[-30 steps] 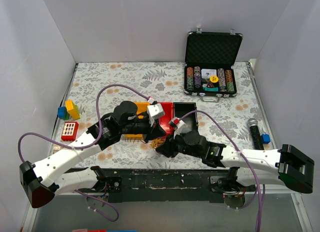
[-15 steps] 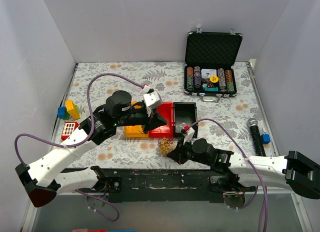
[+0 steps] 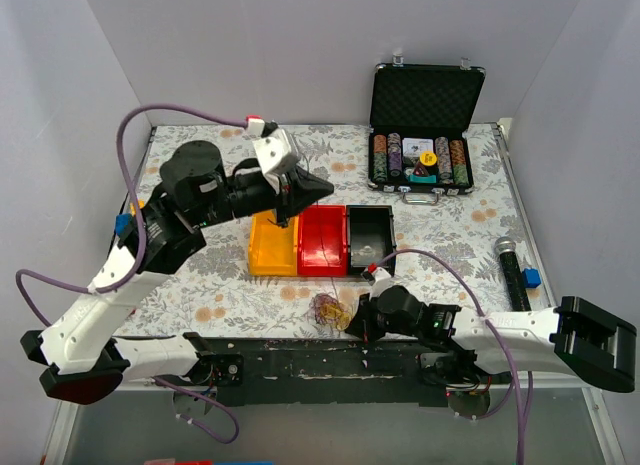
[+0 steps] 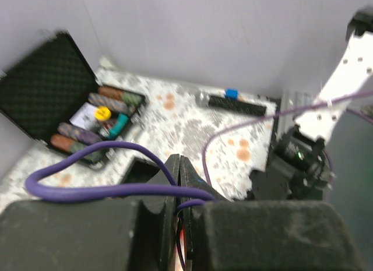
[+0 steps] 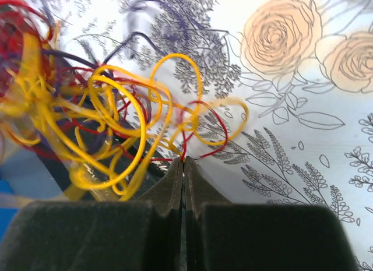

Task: Untangle the cables

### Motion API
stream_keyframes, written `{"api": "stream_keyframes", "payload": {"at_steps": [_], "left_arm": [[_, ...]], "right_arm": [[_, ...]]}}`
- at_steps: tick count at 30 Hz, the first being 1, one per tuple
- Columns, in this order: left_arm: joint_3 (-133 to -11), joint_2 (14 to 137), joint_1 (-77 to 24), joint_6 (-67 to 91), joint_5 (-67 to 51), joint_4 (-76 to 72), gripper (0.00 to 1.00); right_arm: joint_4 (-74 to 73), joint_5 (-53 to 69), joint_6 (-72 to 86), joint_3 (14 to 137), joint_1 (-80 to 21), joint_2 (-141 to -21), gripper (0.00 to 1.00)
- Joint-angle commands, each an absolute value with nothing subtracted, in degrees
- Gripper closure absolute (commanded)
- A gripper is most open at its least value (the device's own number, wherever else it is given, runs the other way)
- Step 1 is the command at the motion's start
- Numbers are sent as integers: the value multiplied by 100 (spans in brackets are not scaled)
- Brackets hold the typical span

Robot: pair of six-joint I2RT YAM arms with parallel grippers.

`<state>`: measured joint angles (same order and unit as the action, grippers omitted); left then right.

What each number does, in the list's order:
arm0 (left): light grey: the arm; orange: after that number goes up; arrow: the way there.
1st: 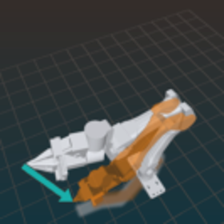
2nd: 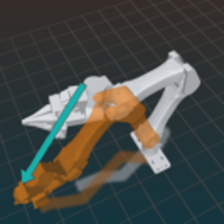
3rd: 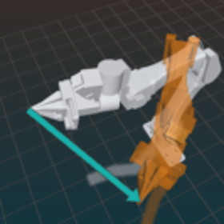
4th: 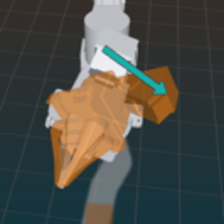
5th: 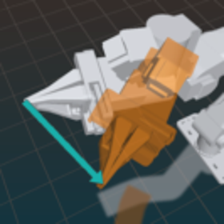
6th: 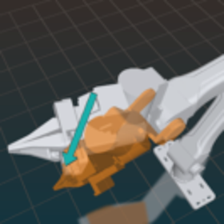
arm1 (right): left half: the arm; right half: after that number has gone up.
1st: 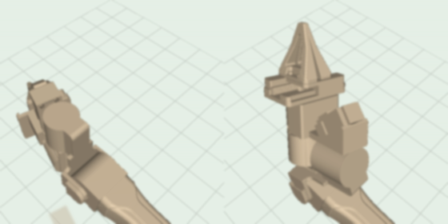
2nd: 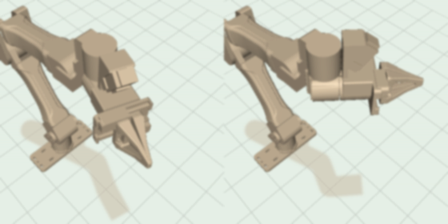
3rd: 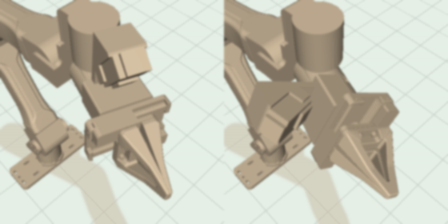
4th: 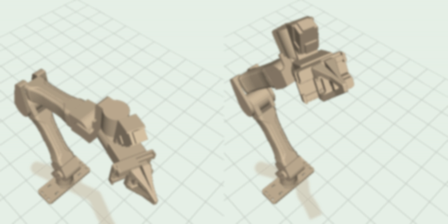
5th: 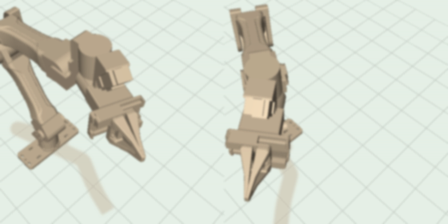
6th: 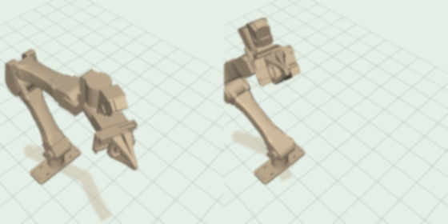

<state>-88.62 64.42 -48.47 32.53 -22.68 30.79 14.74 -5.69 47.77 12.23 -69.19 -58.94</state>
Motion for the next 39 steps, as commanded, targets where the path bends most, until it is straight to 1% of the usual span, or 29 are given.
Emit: {"api": "stream_keyframes", "payload": {"at_steps": [1, 7, 12, 15, 17, 19, 24, 27, 33, 36, 39], "left_arm": [[-9790, 6434, -4808, 3050, -1680, 2673, 100], [-10177, 6354, -4808, 2997, -1090, 2005, 100], [-10020, 6197, -4799, 2699, -459, 1364, 100], [-10054, 6205, -4799, 2374, -80, 705, 100], [-10291, 6301, -4799, 2163, 280, 406, 100], [-10528, 6442, -4808, 1961, 482, 107, 100], [-10748, 6635, -4799, 1320, 843, -1166, 99], [-11038, 6898, -4799, 1012, 914, -1660, 100], [-11733, 7330, -4808, 511, 572, -1977, 97], [-11969, 7505, -4808, 185, 387, -2206, 97], [-12496, 7856, -4808, -217, 334, -2434, 98]], "right_arm": [[1055, -483, 4913, 1423, -6970, -6178, 99], [765, -536, 4974, 1564, -6970, -6389, 99], [572, -571, 5018, 1564, -6970, -6407, 99], [405, -580, 5071, 1573, -6970, -6495, 99], [343, -571, 5106, 1565, -6970, -6548, 99], [299, -571, 5124, 1573, -6978, -6574, 99], [158, -598, 5150, 1626, -6996, -6679, 99], [79, -615, 5194, 1661, -7031, -6794, 99], [-210, -703, 5308, 1679, -7040, -6961, 99], [-351, -764, 5379, 1635, -7049, -6970, 99], [-439, -782, 5484, 1565, -7066, -6961, 99]]}}
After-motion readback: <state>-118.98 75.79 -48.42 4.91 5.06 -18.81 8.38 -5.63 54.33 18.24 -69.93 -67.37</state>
